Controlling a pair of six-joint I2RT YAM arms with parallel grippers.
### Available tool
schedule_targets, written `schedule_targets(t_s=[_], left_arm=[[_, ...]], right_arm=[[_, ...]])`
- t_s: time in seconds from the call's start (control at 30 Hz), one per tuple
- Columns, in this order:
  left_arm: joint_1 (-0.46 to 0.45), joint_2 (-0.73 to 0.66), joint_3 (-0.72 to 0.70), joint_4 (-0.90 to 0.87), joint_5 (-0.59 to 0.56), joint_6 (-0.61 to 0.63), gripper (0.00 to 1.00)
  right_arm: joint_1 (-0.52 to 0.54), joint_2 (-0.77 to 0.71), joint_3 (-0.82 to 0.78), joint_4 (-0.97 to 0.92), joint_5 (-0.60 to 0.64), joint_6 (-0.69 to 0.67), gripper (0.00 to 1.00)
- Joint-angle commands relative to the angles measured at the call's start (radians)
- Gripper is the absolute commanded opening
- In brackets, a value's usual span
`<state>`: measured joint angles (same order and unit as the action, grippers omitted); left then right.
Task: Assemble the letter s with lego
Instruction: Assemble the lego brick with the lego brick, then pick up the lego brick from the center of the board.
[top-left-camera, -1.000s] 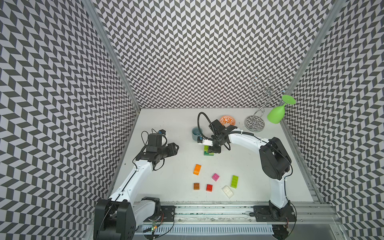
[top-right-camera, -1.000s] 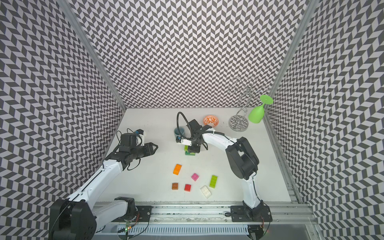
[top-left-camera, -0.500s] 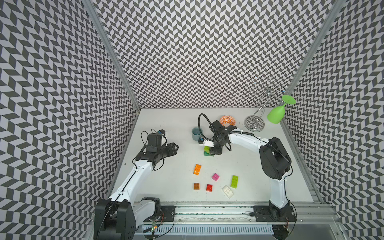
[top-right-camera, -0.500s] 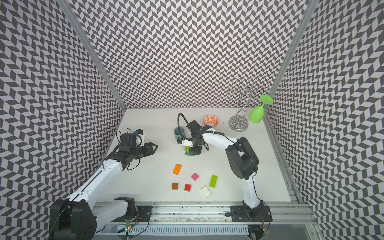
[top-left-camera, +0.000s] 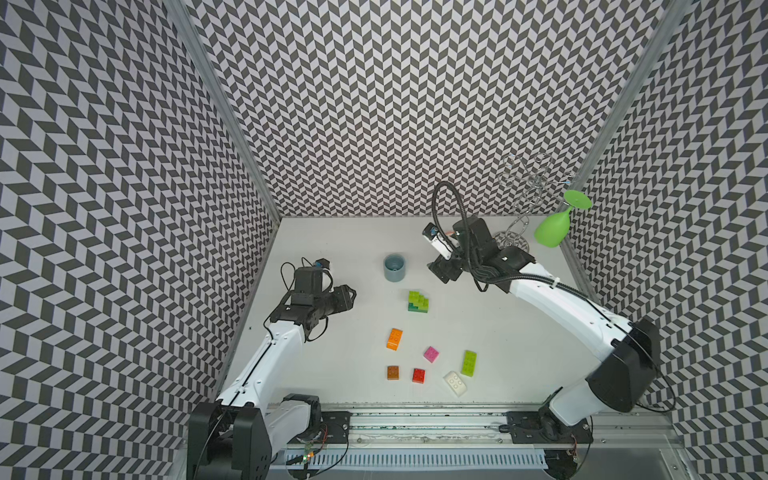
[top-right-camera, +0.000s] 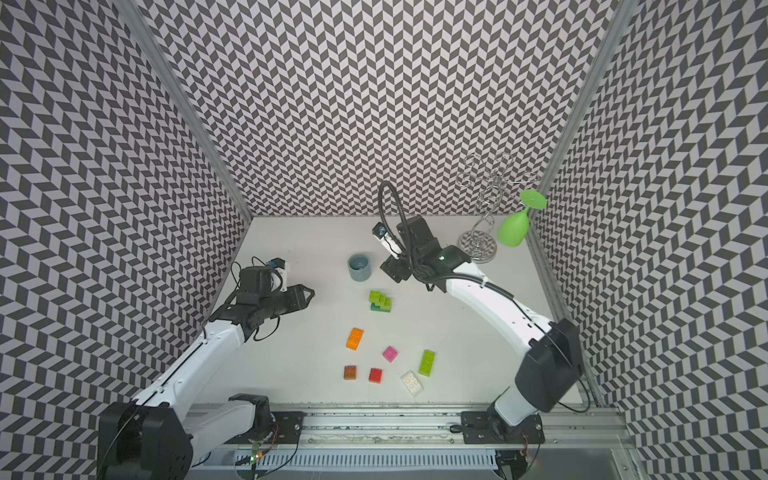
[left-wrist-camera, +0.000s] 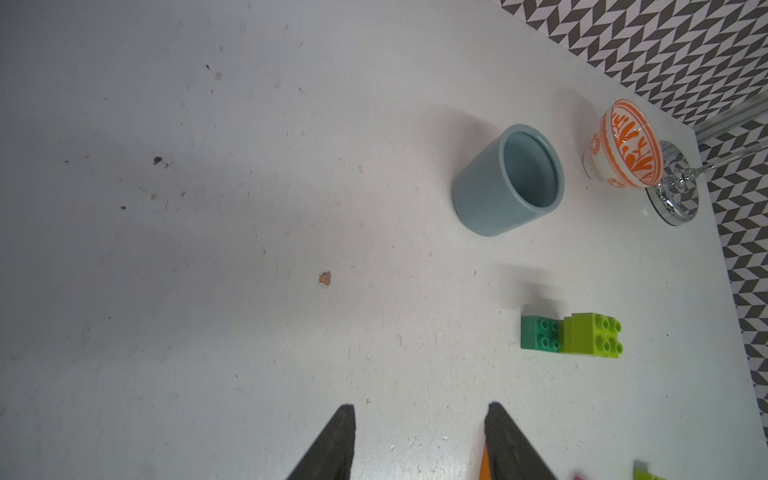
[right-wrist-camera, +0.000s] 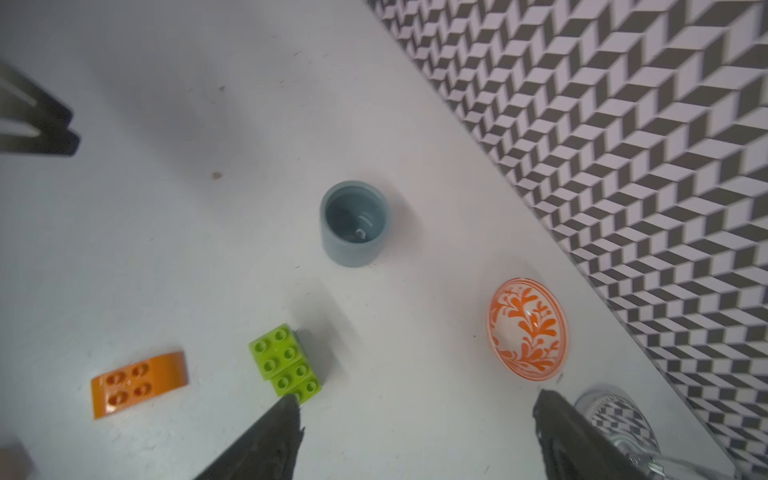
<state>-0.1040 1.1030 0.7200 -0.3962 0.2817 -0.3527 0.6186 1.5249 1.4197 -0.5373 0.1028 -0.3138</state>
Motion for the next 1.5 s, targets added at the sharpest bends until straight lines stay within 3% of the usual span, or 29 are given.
schedule_targets(t_s=[0.0,0.07,0.33,0.47,0.6,0.67,0.83,1.03,1.27,1.47], left_arm=[[0.006,-0.023,-0.010,0.019,-0.031,0.009,0.52],[0.003,-0.028,-0.010,0.017,-0.041,0.010,0.52],[-0.075,-0.042,0.001,-0.021,-0.136,-0.004,0.52],[-0.145,-0.064,0.020,-0.073,-0.181,-0.035,0.52],[-0.185,-0.106,0.012,-0.104,-0.169,-0.082,0.52],[-0.222,-0.129,0.005,-0.123,-0.191,-0.104,0.52],[-0.288,-0.140,-0.002,-0.139,-0.258,-0.126,0.52],[-0.289,-0.133,-0.012,-0.124,-0.263,-0.126,0.52],[-0.287,-0.127,-0.017,-0.115,-0.260,-0.125,0.52],[-0.289,-0.130,-0.021,-0.107,-0.261,-0.123,0.53]], right_arm=[[-0.063,-0.070,-0.080,0.122,0.093,0.318,0.98],[-0.102,-0.119,-0.135,0.144,0.003,0.396,0.98],[-0.112,-0.298,-0.388,0.224,-0.133,0.637,0.92],[-0.110,-0.355,-0.471,0.150,-0.134,0.758,0.89],[-0.111,-0.376,-0.554,0.074,-0.225,0.820,0.87],[-0.098,-0.387,-0.607,0.049,-0.268,0.842,0.82],[0.078,-0.487,-0.759,0.070,-0.237,0.903,0.73],[0.296,-0.597,-0.894,0.093,-0.174,1.011,0.64],[0.439,-0.590,-0.967,0.078,-0.101,1.074,0.64],[0.520,-0.540,-0.978,0.070,-0.053,1.101,0.72]])
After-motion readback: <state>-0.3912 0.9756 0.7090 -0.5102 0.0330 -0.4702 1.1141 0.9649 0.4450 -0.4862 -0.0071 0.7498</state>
